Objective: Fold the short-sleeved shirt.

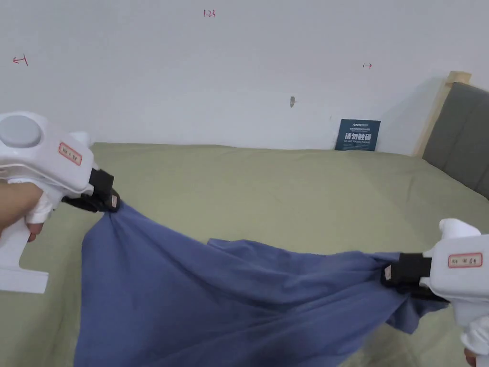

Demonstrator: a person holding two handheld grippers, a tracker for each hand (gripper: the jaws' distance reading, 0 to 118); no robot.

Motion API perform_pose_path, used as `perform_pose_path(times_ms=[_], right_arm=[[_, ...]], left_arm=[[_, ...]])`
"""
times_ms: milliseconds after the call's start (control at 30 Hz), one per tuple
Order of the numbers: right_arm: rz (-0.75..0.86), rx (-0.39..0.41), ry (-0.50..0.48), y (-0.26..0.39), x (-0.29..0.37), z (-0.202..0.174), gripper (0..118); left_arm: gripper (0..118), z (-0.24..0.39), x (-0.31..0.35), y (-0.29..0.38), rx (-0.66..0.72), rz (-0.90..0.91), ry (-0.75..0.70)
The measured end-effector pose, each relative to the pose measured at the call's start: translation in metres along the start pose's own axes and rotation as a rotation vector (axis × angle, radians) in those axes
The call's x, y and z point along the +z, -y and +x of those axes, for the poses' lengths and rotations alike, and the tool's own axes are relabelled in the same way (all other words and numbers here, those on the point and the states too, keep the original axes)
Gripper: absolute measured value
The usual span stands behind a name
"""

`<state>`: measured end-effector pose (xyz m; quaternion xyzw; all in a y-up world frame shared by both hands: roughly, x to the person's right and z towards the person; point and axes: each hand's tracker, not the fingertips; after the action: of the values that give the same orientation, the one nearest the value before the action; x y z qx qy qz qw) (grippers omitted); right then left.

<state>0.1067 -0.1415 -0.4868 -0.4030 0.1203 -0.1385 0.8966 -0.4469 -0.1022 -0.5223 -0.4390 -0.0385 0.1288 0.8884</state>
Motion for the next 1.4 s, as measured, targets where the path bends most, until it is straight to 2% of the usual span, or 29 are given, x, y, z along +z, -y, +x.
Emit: perform_pose_path(times_ms=[233,333,433,633,800,933,1067,1400], right_arm=[[0.125,0.078,-0.053,-0.049,0.02,-0.039,8],[0.174,0.147,-0.047,-0.074,0.027,-0.057,8],[0.218,0.154,-0.074,-0.097,0.034,-0.07,8],[0.302,0.195,-0.076,-0.137,0.041,-0.084,8],[0.34,0.197,-0.078,-0.16,0.04,-0.086,8],[0.348,0.178,-0.063,-0.175,0.04,-0.085,8],[0.374,0.157,-0.083,-0.182,0.041,-0.083,8],[0.408,0.157,-0.099,-0.18,0.037,-0.085,8]], left_arm=[[0,0.006,0.072,-0.035,-0.03,0.178,-0.027],[0,0.007,0.098,-0.046,-0.034,0.219,-0.023],[0,0.012,0.123,-0.052,-0.069,0.324,-0.07],[0,0.006,0.155,-0.069,-0.045,0.36,-0.077],[0,-0.018,0.169,-0.09,-0.027,0.419,-0.093],[0,-0.002,0.188,-0.069,-0.004,0.464,-0.099],[0,-0.028,0.186,-0.092,0.011,0.489,-0.08],[0,-0.02,0.191,-0.071,-0.014,0.519,-0.073]])
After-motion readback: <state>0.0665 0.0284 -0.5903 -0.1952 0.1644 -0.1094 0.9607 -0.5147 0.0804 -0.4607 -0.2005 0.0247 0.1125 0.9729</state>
